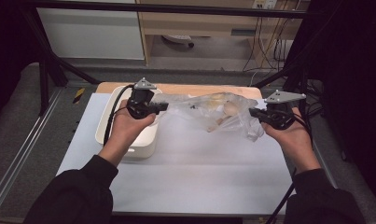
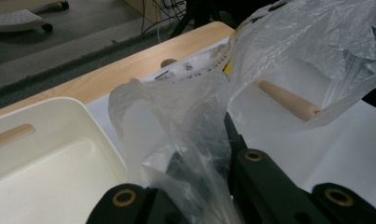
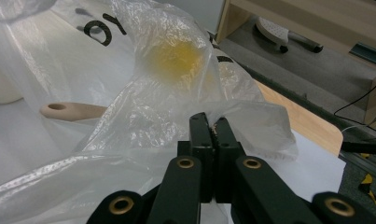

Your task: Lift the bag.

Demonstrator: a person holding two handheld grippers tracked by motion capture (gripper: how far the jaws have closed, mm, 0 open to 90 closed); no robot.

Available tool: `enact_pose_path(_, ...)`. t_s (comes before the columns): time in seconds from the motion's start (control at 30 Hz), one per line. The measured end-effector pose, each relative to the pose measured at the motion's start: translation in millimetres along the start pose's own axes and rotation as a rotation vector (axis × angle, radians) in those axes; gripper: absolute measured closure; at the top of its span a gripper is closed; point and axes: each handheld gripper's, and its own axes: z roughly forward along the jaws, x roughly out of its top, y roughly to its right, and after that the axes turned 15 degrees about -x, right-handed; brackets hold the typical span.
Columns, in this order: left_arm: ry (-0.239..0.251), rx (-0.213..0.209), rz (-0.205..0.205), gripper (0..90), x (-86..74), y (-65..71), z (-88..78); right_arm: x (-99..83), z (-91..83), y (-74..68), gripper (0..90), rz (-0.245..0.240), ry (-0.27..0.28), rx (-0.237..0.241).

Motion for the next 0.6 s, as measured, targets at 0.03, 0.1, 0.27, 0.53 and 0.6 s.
enact_pose_path(0.03,0.006,0.007,-0.001,90.0,2.6,-1.5,-0.5,2.2,0.3,2.0,90.0,0.003,0.002,-0.001)
enact_pose_path(0.1,0.013,0.012,-0.006,90.0,6.7,-4.9,-0.8,5.9,1.4,6.0,90.0,0.015,0.007,0.001)
enact_pose_path(0.27,0.028,0.027,-0.014,90.0,14.2,-14.2,-0.5,13.5,5.6,14.9,90.0,0.046,0.012,-0.003)
enact_pose_path(0.53,0.047,0.073,-0.012,90.0,29.4,-29.2,-3.1,32.8,15.8,26.9,90.0,0.069,0.030,-0.028)
enact_pose_path(0.6,0.055,0.092,-0.003,90.0,32.7,-31.7,-4.2,38.5,19.5,28.3,90.0,0.075,0.036,-0.034)
